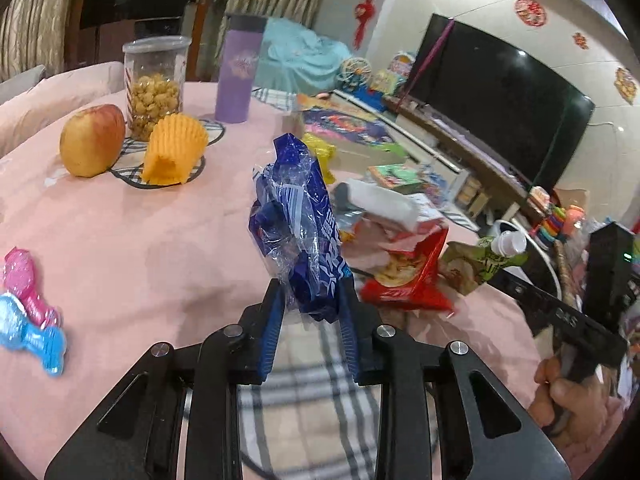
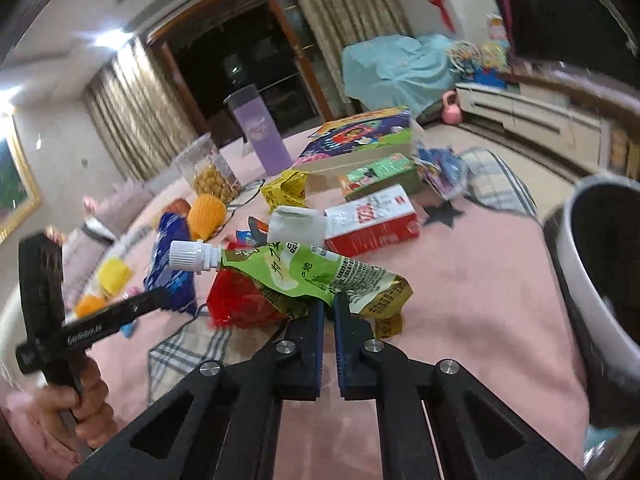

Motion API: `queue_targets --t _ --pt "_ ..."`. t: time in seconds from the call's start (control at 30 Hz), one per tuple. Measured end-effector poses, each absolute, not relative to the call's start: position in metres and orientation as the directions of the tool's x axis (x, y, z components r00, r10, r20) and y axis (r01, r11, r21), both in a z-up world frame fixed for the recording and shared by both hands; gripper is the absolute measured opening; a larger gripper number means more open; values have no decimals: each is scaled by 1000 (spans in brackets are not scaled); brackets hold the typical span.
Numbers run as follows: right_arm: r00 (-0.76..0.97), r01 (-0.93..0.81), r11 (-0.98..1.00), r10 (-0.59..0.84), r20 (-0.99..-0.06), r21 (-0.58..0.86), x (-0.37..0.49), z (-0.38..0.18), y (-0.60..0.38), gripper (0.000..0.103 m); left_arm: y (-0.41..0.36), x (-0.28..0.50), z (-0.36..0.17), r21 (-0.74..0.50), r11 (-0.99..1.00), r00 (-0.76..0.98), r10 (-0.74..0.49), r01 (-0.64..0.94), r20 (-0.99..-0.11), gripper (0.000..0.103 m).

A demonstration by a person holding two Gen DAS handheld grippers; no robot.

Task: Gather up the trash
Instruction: 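Grasp the blue snack bag with the left tool while the right tool grasps the green drink pouch, then carry the blue bag and green pouch over the trash bin and release both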

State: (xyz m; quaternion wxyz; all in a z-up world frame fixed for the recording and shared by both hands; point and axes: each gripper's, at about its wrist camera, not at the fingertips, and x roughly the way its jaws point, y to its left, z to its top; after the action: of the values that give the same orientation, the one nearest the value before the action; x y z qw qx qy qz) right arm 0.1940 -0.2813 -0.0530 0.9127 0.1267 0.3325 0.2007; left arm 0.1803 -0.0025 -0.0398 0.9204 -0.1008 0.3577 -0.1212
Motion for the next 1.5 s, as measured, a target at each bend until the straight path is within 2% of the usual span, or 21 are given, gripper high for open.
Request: queue_targets --t 0.33,0.47,0.5,0.6,0.67,0.7,0.73,0.77,1.0,1.07,1.1,1.17,1.5 --pt "751 -202 862 441 -491 465 152 -48 -323 2 -59 148 -22 -257 908 684 -419 332 -597 26" --pt "730 -195 874 432 -529 445 145 -54 -326 3 -77 146 -24 -252 897 669 -439 362 -601 26" --pt "726 -172 887 408 -553 429 143 -57 -327 7 -79 146 -25 -250 898 667 -437 363 -604 26" --pt "712 -129 878 405 -573 461 137 -65 -335 10 -81 146 -32 -254 901 654 -431 352 -621 26" --pt "718 -84 874 386 -579 478 133 -67 -340 27 -81 149 -38 -260 903 645 -427 342 -634 26" --pt "723 -82 866 392 -569 493 131 -67 -340 55 -81 148 -39 -259 904 643 -425 341 -637 26" --pt "728 -93 859 403 -554 503 131 -67 -338 70 -81 147 -41 -257 904 643 -423 340 -639 26" --pt "726 -96 858 408 -554 505 132 -68 -335 71 -82 146 -41 -255 905 641 -423 341 -640 26" --pt "647 -107 855 447 -618 507 161 -92 -301 70 -82 140 -38 -247 903 642 -424 351 -639 26" --pt "654 -115 868 432 -621 483 162 -95 -298 62 -84 138 -39 -249 901 636 -428 356 -642 26" --pt "651 -115 866 436 -622 487 161 -96 -299 38 -84 138 -39 -248 900 634 -429 358 -643 26" --pt "658 -104 848 451 -603 520 158 -96 -309 37 -87 136 -40 -245 896 627 -436 371 -645 26" --pt "744 -39 861 364 -560 508 127 -69 -370 37 -140 138 -45 -255 843 550 -509 473 -662 26"
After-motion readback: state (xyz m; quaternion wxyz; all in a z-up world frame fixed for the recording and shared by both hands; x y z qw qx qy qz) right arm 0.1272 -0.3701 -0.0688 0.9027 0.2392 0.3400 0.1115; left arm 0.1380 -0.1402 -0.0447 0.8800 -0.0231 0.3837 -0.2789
